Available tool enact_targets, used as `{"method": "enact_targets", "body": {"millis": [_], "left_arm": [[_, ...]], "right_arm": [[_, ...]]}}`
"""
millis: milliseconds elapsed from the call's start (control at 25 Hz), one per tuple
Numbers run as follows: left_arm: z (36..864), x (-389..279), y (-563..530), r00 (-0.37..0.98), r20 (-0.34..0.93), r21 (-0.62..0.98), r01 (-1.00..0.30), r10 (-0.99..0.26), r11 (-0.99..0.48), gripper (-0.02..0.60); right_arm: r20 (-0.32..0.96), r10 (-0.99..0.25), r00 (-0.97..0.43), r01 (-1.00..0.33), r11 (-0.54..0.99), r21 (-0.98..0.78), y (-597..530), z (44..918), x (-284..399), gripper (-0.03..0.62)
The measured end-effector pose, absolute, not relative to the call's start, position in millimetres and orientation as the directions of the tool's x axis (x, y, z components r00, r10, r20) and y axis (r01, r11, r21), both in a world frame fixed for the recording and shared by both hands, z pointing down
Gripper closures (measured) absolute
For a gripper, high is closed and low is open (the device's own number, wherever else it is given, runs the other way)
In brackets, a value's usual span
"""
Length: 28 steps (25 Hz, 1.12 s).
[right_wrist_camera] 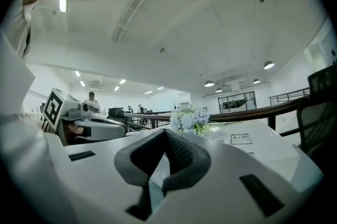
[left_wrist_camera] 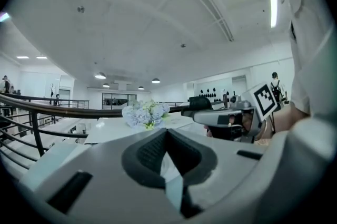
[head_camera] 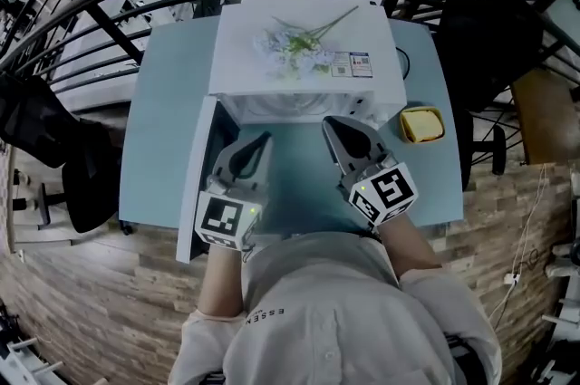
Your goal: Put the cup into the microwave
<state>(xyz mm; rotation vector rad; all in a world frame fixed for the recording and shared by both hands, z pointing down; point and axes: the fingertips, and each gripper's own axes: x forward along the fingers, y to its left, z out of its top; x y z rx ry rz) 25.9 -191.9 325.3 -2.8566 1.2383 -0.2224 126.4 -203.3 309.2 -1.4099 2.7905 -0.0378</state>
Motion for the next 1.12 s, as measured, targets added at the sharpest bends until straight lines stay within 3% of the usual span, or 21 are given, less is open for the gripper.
{"method": "enact_targets", "body": {"millis": [1120], "left_arm": [[313.0, 13.3, -185.3, 0.646, 0.114, -0.078, -0.752, -0.755, -0.655, 0.581]], "right_arm": [[-0.038, -0.828, -0.56, -0.826, 0.561, -0.054, -195.4, 303.6, 125.8, 0.579]]}}
